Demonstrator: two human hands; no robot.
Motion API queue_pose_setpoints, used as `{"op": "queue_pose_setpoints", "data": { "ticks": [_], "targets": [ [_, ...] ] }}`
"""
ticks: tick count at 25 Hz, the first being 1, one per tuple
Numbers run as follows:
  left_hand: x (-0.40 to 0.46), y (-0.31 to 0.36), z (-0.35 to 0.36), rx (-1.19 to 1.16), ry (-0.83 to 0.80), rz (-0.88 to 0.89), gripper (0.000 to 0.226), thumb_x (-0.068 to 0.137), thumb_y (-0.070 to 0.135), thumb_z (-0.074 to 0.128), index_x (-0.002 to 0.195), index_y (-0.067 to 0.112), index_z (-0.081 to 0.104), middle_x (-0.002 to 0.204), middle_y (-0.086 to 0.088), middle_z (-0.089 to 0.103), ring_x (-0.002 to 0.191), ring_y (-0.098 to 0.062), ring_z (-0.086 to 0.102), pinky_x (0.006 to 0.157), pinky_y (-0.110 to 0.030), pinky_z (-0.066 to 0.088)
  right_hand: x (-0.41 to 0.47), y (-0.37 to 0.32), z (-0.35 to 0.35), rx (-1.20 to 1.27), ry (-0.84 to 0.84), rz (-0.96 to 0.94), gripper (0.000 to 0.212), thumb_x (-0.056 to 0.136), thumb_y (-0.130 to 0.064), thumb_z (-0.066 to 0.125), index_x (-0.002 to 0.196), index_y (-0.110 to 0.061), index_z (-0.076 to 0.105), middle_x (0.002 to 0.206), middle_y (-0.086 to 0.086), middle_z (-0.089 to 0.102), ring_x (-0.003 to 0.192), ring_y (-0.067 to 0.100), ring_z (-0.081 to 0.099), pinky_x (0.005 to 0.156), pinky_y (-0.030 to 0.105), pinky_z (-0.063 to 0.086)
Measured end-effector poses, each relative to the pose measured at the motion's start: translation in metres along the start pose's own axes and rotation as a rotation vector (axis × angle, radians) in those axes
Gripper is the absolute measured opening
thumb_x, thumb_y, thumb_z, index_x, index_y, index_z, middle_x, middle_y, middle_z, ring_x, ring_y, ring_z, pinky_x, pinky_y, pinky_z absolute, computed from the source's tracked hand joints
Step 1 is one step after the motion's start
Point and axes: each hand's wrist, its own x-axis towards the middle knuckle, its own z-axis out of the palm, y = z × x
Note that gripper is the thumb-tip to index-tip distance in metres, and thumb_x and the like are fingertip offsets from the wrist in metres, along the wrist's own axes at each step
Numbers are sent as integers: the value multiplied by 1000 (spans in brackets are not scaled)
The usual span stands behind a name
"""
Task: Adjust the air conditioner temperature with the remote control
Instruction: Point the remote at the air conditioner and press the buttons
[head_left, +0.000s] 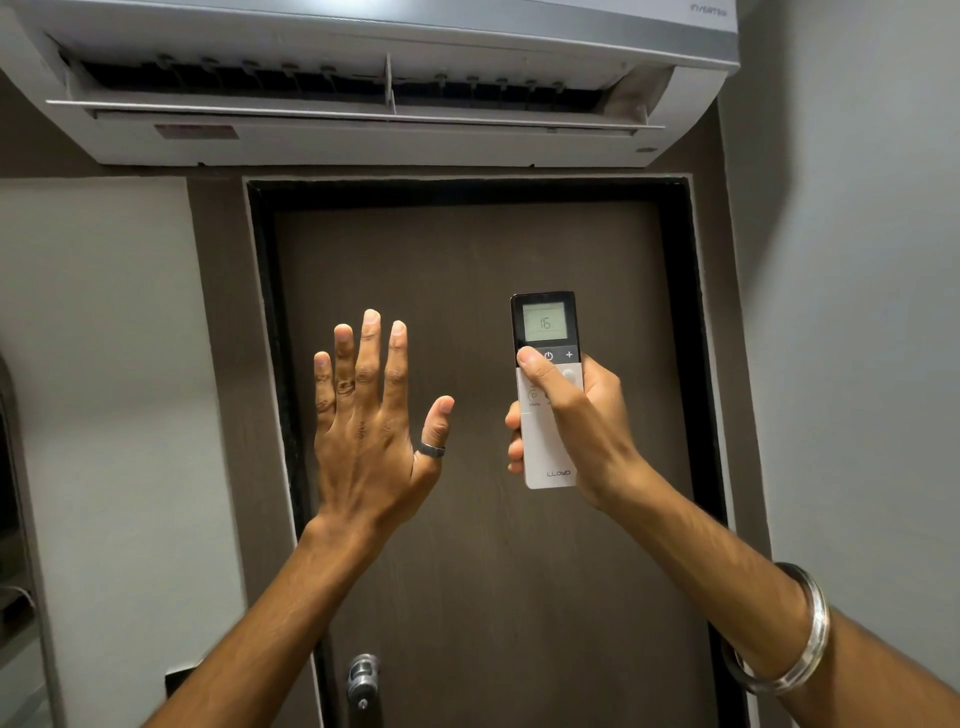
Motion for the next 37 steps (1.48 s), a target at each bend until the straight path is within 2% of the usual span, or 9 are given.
{"op": "queue_pose_setpoints", "data": {
  "ticks": [5,9,14,22,30,37],
  "targets": [
    [-2,-4,-1,4,-15,-4,80,103,60,33,166,12,18,175,-13,7,163,-32,1,132,-49,-2,0,2,-2,48,-71,151,53,112,-39,32,118,7,57,73,19,69,51,30,65,50,36,58],
    [-3,-5,-3,20,-16,-1,80,103,59,34,166,12,18,175,-13,7,163,-32,0,132,-47,-5,-2,1,0,8,-41,88,45,112,-36,33,104,-2,61,68,16,72,49,31,67,47,38,59],
    [0,-3,-7,25,-4,-7,81,102,58,36,166,11,20,175,-14,9,162,-34,3,131,-45,-6,-5,-2,0,3,-78,96,42,113,-37,31,103,-8,59,67,12,72,48,26,68,47,35,59],
    [1,1,-11,38,6,-2,81,102,59,35,166,12,19,175,-14,8,162,-33,2,132,-44,-8,-10,-6,-4,4,-40,54,42,113,-35,34,97,-7,61,66,16,72,45,30,67,44,38,59],
    [-3,4,-8,31,3,4,81,103,61,31,166,12,18,175,-13,8,163,-32,0,132,-45,-7,-14,-3,-9,3,-88,79,40,113,-38,32,103,-11,59,71,15,72,50,28,68,48,36,60],
    [-1,9,-10,10,3,1,80,103,59,33,165,11,21,175,-15,11,162,-34,4,132,-47,-3,-12,-2,-10,5,-62,51,40,113,-36,34,103,-6,59,71,18,72,48,30,67,48,38,60]
  ]
}}
